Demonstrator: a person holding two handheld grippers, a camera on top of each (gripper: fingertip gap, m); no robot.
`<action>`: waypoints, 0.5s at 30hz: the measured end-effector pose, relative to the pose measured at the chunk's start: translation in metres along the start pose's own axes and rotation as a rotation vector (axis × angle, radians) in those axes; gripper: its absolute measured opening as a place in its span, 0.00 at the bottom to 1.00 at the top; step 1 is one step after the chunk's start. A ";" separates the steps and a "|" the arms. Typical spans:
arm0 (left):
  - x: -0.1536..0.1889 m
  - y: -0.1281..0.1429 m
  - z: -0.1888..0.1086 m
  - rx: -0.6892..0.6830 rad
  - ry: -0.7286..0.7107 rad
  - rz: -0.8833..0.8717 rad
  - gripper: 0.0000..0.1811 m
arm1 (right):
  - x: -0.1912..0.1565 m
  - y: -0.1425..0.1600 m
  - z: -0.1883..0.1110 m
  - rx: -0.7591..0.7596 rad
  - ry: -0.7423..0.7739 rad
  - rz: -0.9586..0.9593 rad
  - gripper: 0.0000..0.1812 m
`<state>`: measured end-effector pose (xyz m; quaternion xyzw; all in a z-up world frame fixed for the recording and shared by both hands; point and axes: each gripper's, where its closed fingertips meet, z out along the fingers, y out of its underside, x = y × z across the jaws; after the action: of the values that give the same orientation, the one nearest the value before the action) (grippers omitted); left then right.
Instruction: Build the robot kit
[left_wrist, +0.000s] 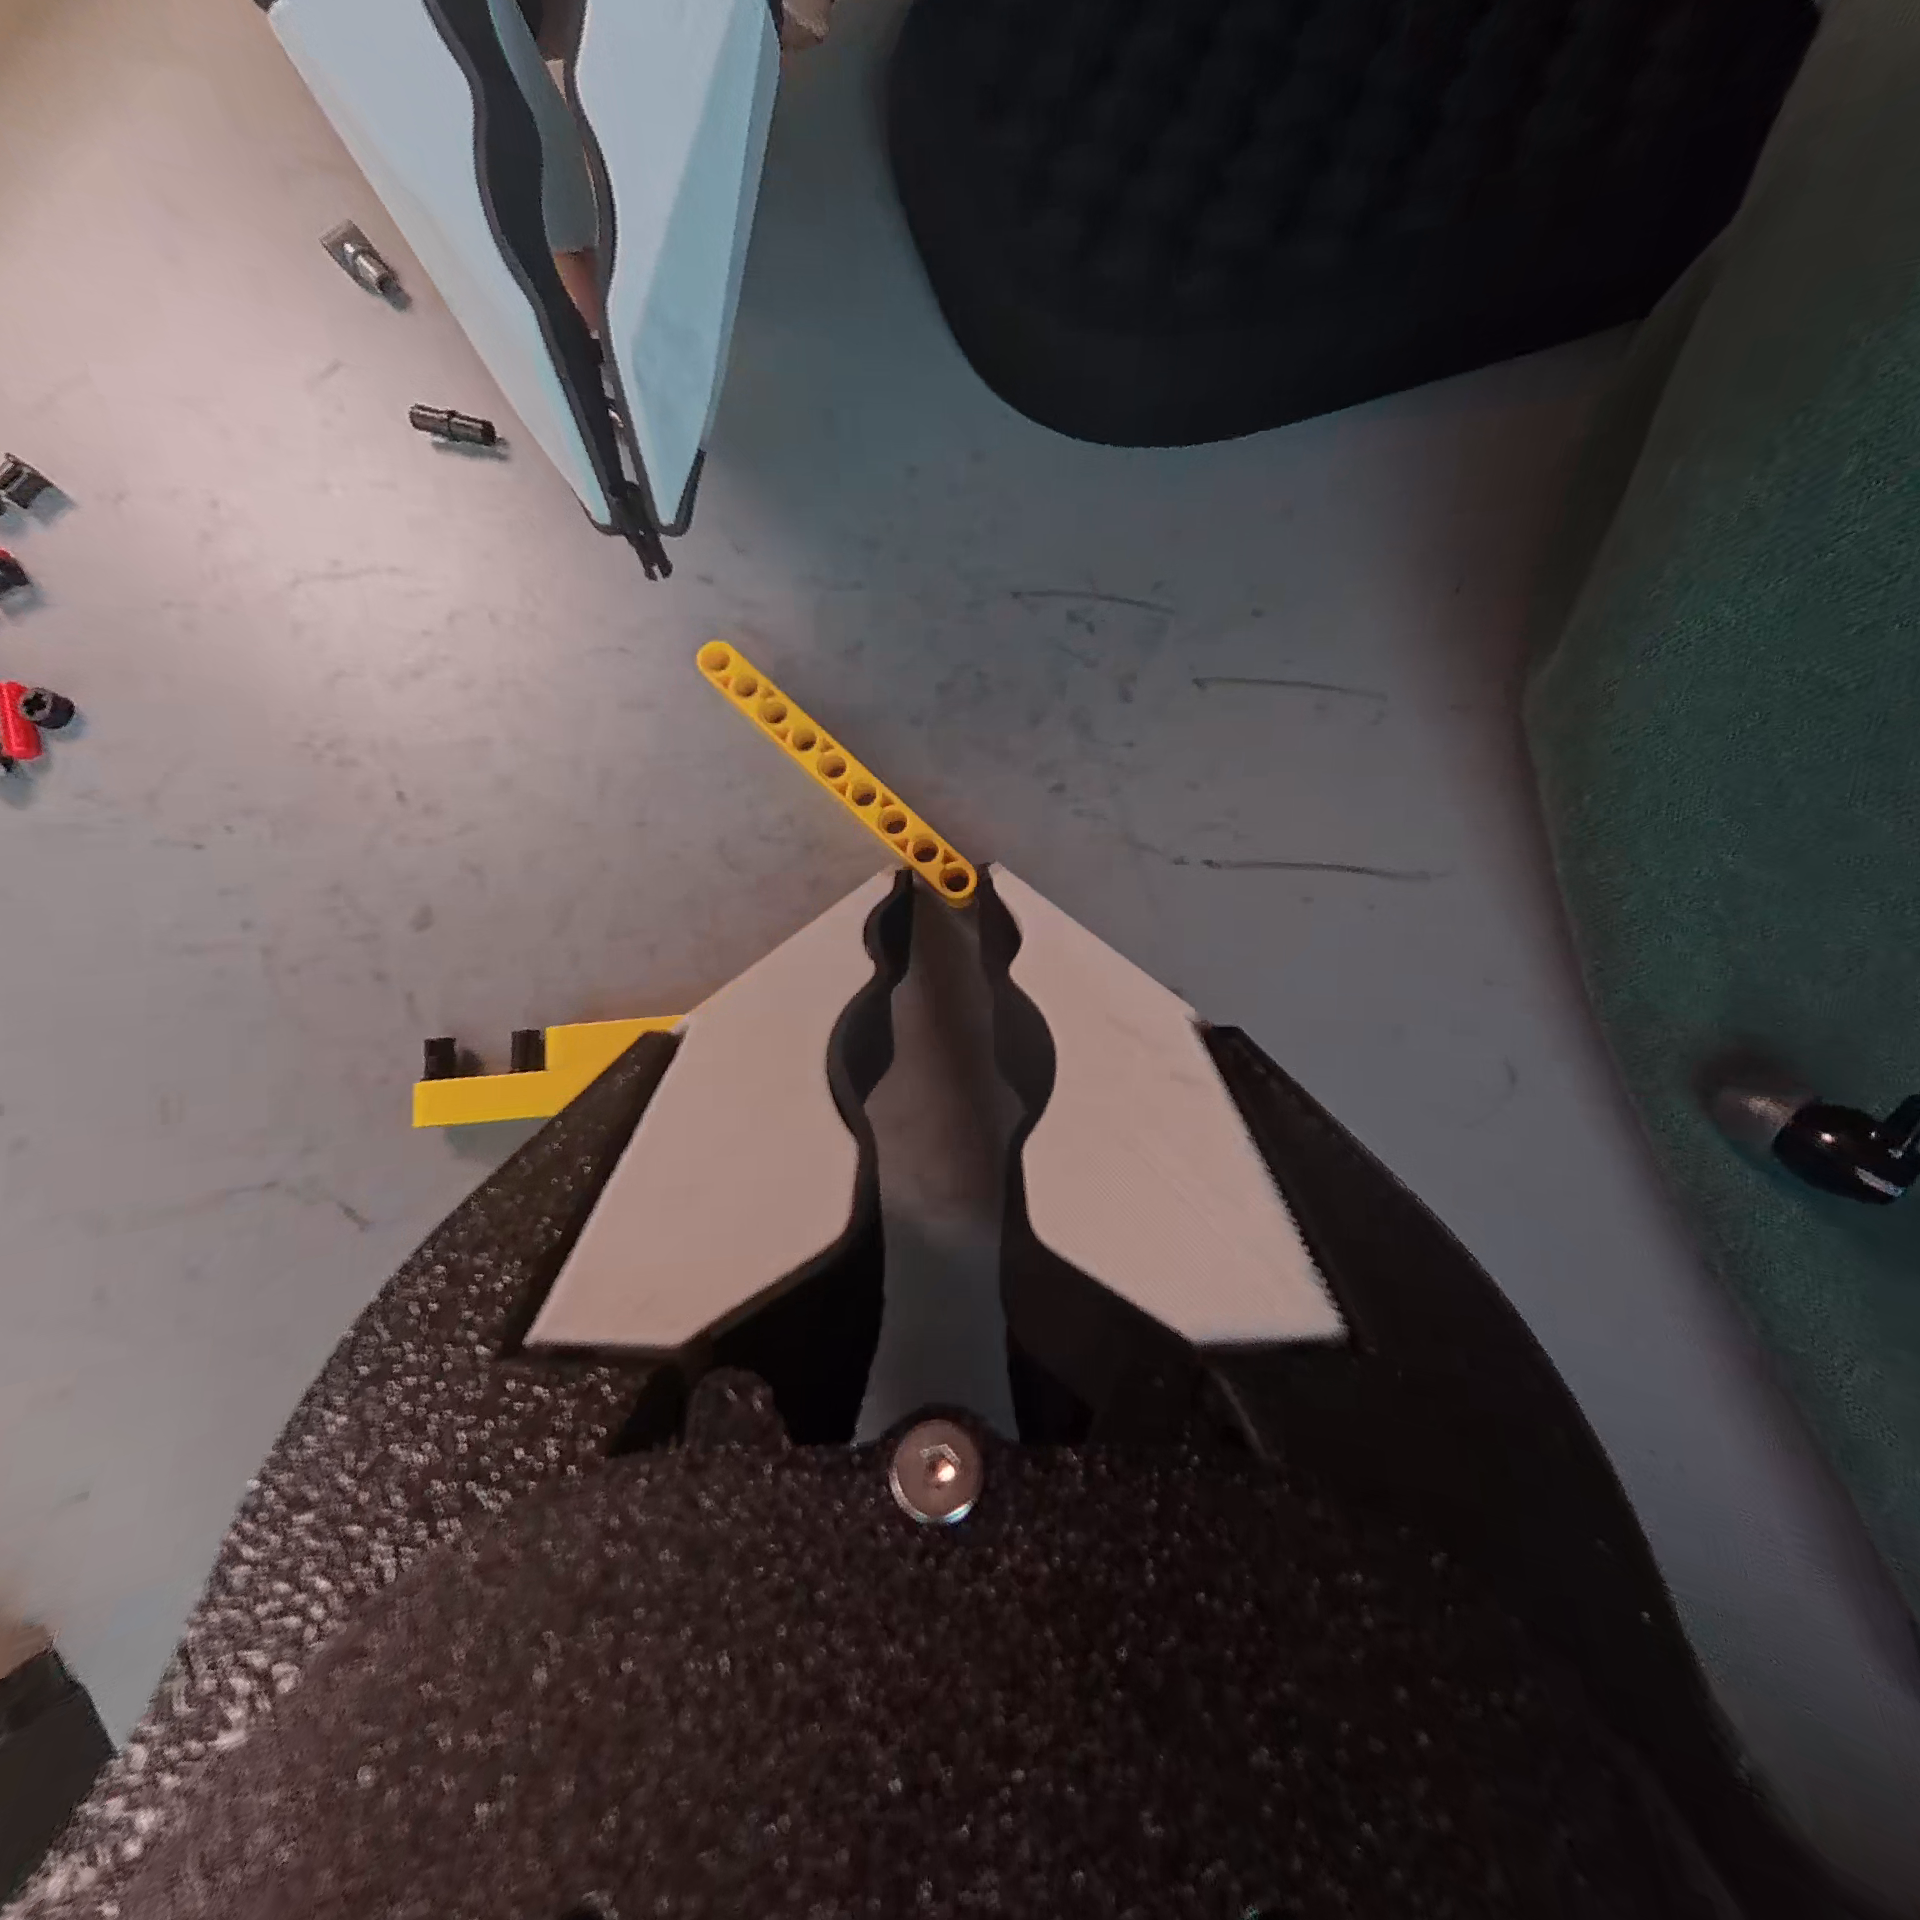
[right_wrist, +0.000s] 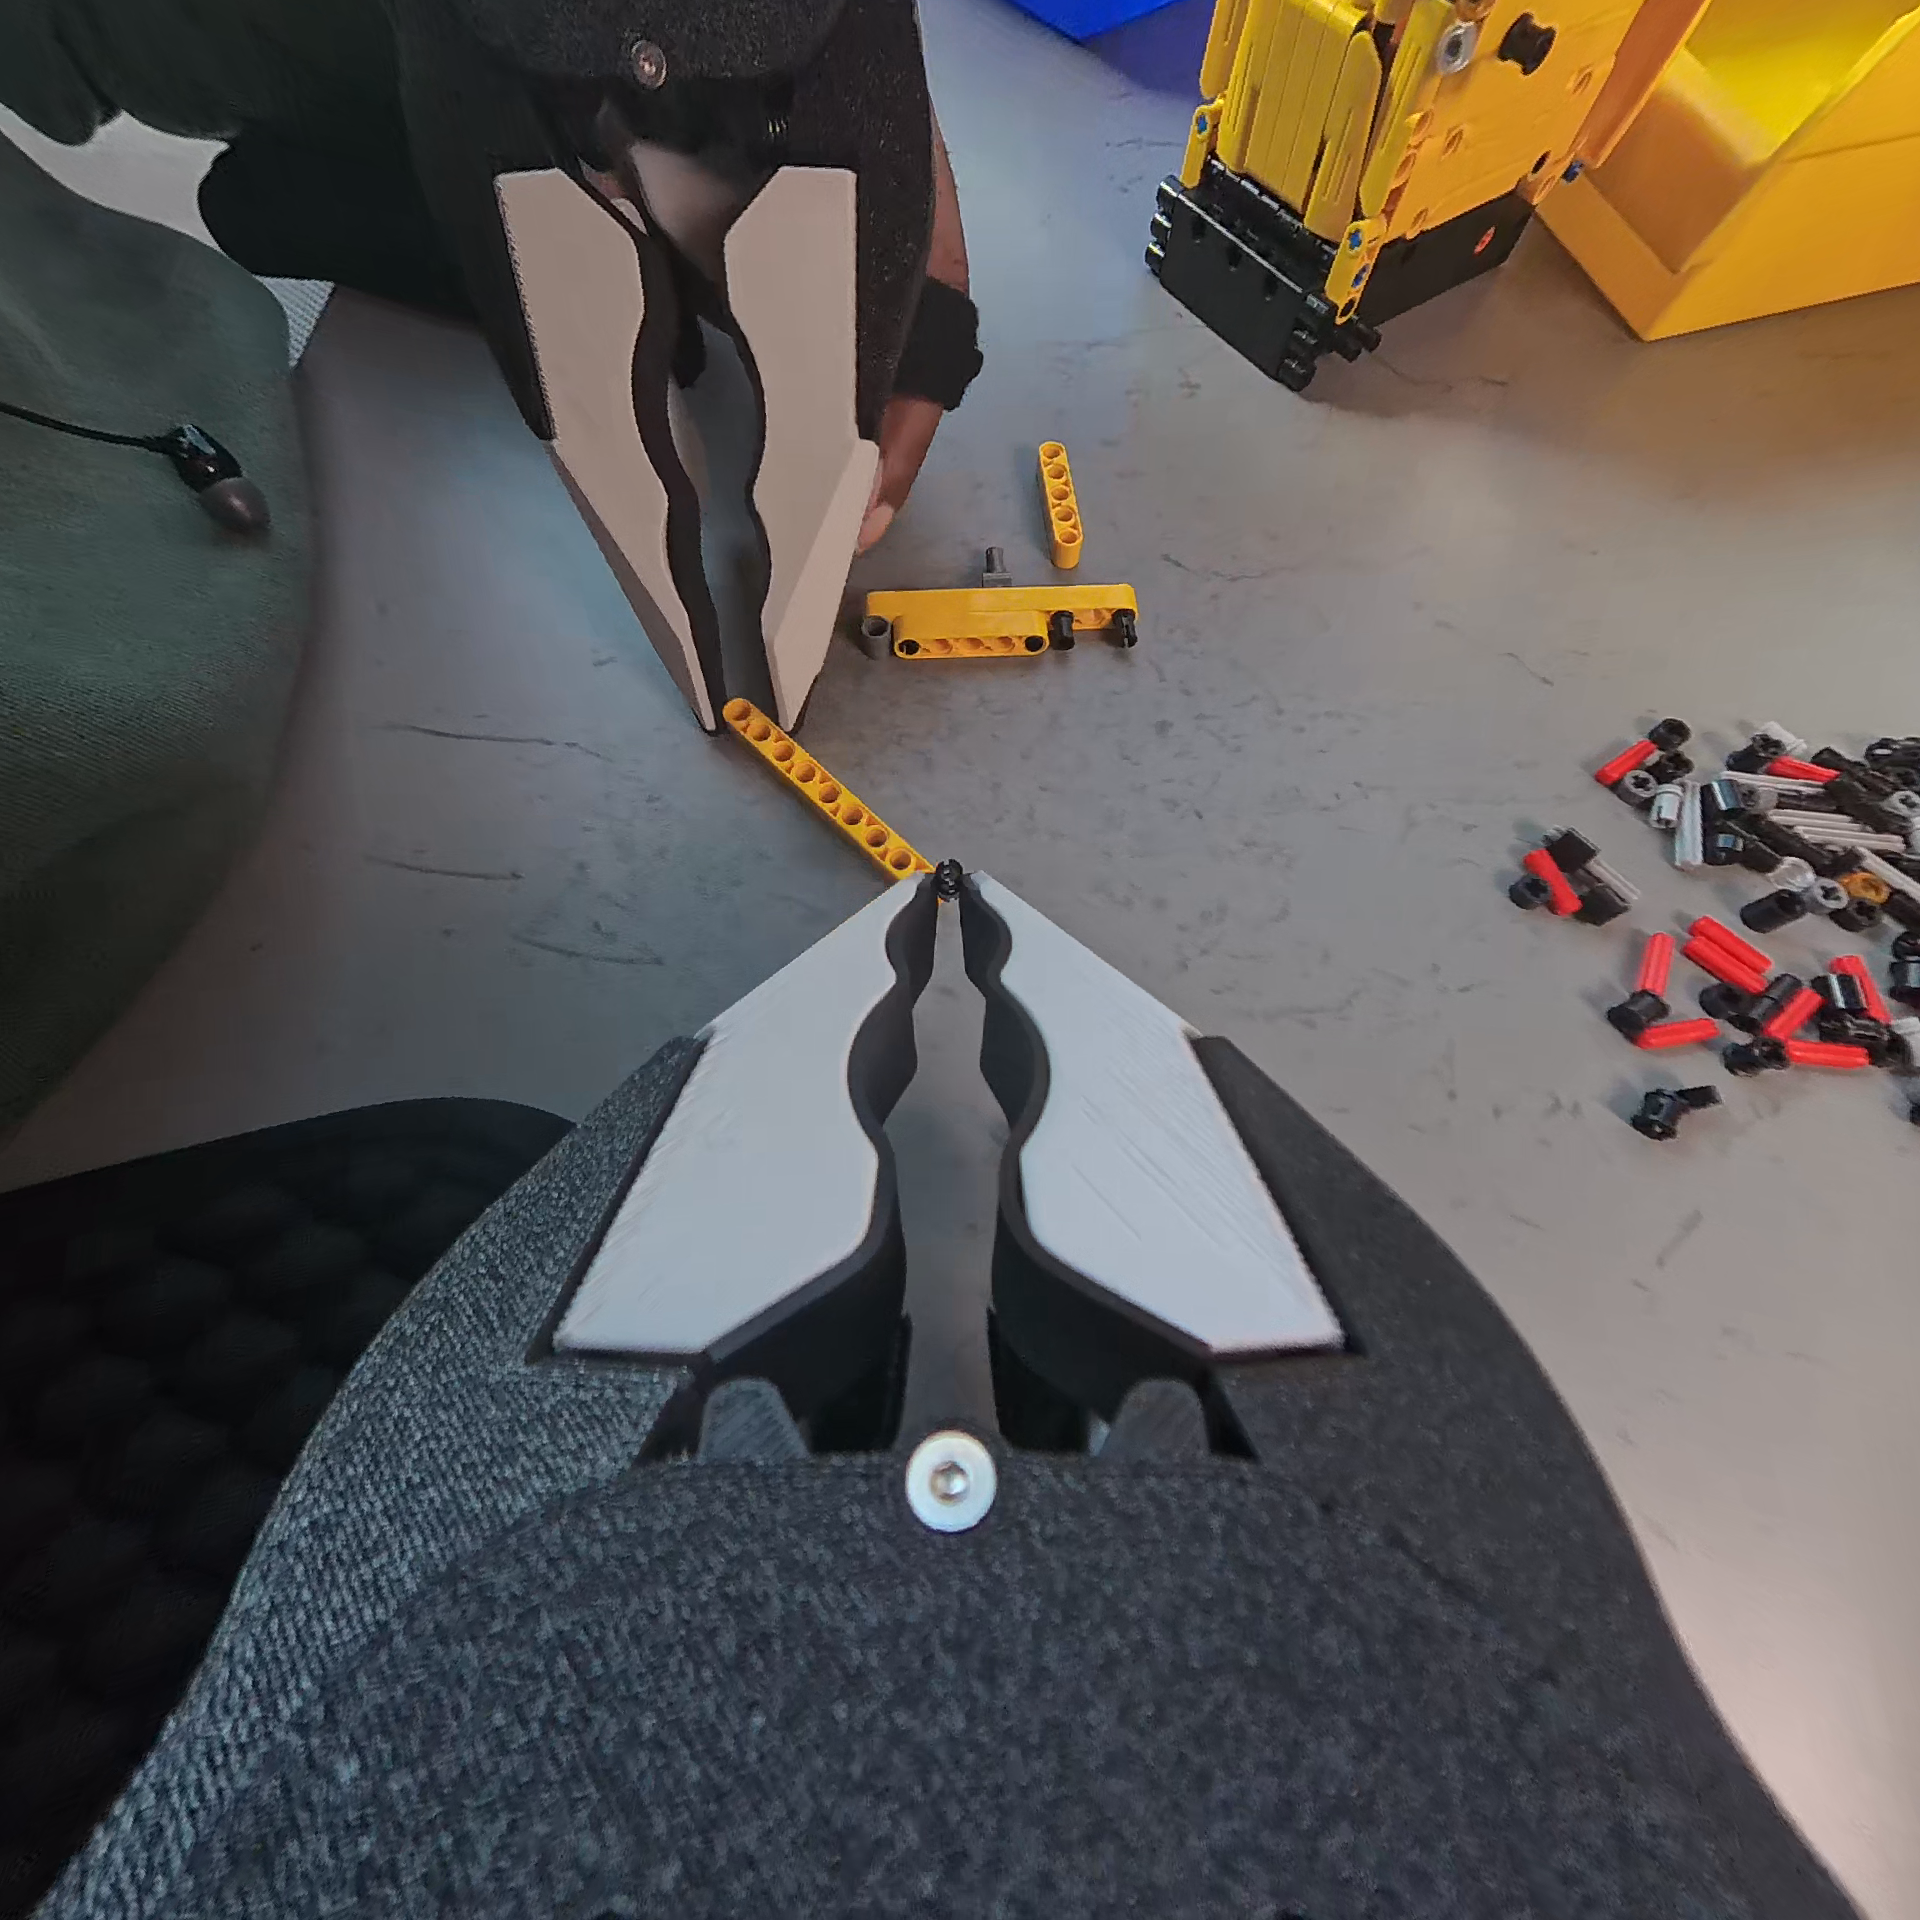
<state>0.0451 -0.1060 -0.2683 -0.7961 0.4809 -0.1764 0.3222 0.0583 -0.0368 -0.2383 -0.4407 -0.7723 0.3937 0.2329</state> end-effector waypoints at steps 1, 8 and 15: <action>0.000 0.000 0.000 0.000 -0.003 -0.006 0.06 | 0.000 0.000 0.000 0.000 0.000 0.001 0.02; 0.010 -0.003 0.001 0.044 0.047 -0.044 0.10 | -0.001 0.001 0.002 -0.005 -0.004 0.000 0.02; 0.009 -0.008 -0.006 0.108 0.083 -0.087 0.12 | -0.001 0.001 0.002 -0.006 -0.005 0.000 0.02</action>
<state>0.0512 -0.1134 -0.2582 -0.7897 0.4484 -0.2488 0.3367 0.0580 -0.0383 -0.2405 -0.4403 -0.7740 0.3925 0.2300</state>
